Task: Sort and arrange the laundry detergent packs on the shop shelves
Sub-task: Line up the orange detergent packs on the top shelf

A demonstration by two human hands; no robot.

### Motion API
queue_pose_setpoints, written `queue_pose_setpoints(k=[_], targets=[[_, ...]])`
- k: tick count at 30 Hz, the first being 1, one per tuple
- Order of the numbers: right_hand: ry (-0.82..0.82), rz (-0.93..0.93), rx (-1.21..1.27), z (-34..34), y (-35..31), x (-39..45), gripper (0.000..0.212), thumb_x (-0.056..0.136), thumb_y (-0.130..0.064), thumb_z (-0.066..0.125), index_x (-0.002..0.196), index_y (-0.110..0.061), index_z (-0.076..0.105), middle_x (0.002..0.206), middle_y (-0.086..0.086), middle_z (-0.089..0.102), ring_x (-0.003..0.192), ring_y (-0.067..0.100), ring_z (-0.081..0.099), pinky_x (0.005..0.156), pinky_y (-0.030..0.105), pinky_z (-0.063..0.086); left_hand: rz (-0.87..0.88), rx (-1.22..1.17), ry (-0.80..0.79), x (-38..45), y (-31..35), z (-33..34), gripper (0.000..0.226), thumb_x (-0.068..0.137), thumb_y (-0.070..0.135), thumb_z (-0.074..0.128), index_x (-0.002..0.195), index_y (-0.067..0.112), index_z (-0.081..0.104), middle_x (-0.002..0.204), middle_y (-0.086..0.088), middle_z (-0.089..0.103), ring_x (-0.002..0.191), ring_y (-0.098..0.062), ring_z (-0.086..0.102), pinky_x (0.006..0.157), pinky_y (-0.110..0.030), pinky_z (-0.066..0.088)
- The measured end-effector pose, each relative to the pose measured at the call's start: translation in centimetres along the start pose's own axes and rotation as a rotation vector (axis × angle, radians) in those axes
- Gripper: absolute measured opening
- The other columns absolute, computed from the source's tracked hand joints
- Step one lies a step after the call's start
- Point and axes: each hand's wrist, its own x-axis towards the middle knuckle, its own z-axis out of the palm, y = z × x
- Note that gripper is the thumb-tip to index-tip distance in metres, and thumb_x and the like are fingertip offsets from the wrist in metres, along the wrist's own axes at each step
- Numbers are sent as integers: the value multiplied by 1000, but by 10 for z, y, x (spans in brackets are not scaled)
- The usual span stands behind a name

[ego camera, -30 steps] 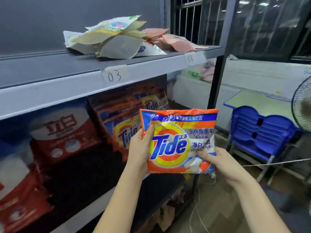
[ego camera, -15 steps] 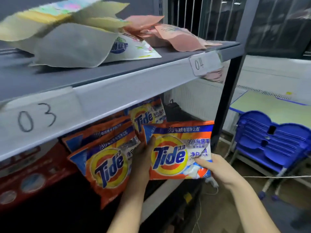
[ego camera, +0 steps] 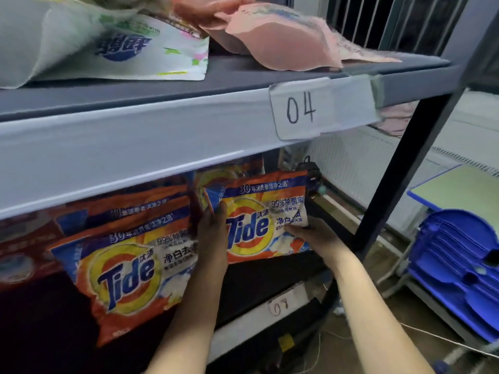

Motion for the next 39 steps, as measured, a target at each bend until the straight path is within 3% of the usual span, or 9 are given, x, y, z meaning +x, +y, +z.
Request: queue_pose_setpoints(k=[6, 11, 14, 18, 22, 25, 29, 34, 39], targets=[[-83, -52, -32, 11, -8, 66, 25, 86, 4, 60, 110, 8, 61, 91, 15, 68, 58, 6, 67, 56, 17, 54, 120, 36, 263, 39, -4, 15, 41, 98, 37, 46, 134, 18, 49, 127, -7, 58, 116, -27, 57, 100, -48, 45], [-35, -34, -46, 20, 12, 94, 22, 84, -9, 67, 105, -3, 62, 109, 22, 67, 91, 29, 66, 87, 45, 54, 148, 124, 363, 52, -6, 23, 39, 100, 35, 42, 135, 19, 46, 117, -3, 58, 109, -22, 58, 97, -42, 46], [13, -80, -141, 21, 20, 95, 17, 87, -19, 66, 102, -12, 60, 103, 8, 68, 91, 21, 65, 80, 35, 54, 213, 192, 410, 45, -10, 28, 42, 100, 31, 43, 137, 10, 42, 113, -1, 54, 105, -16, 55, 93, -35, 46], [150, -200, -333, 18, 29, 90, 28, 88, -24, 63, 113, -10, 60, 107, 4, 65, 93, 16, 60, 74, 28, 47, 203, 325, 445, 29, -29, 31, 57, 94, 33, 51, 141, 7, 34, 140, -14, 44, 127, -30, 46, 104, -49, 41], [167, -330, -485, 11, 45, 66, 35, 93, -26, 56, 126, -14, 54, 122, 6, 59, 114, 22, 53, 86, 26, 40, 205, 526, 386, -6, -45, 33, 67, 96, 23, 53, 150, 11, 15, 154, -10, 23, 142, -25, 20, 113, -30, 19], [168, -370, -551, 7, 49, 41, 39, 94, -19, 55, 132, -10, 50, 130, 9, 53, 122, 22, 45, 90, 20, 31, 276, 639, 267, -29, -62, 23, 60, 97, 21, 51, 149, 15, 23, 152, -7, 28, 140, -21, 21, 110, -23, 17], [129, -408, -651, 20, 46, 13, 48, 92, -18, 55, 138, -6, 44, 140, 15, 43, 132, 31, 37, 105, 41, 34, 333, 922, 147, -54, -64, -10, 42, 99, 22, 46, 140, 16, 41, 145, -3, 39, 135, -19, 32, 113, -28, 27], [-9, -490, -880, 80, 34, -33, 41, 94, -18, 52, 132, -3, 49, 134, 18, 50, 125, 36, 43, 101, 41, 37, 504, 1267, 52, -88, -50, -78, 34, 97, 21, 39, 121, 14, 61, 125, -6, 59, 116, -26, 54, 89, -28, 47], [-161, -710, -955, 174, 29, -106, 31, 88, -15, 58, 116, -3, 62, 112, 20, 63, 102, 39, 60, 83, 41, 50, 612, 1482, 137, -135, -32, -185, 16, 68, 19, 69, 83, 17, 72, 81, -3, 69, 71, -25, 65, 52, -27, 52]])
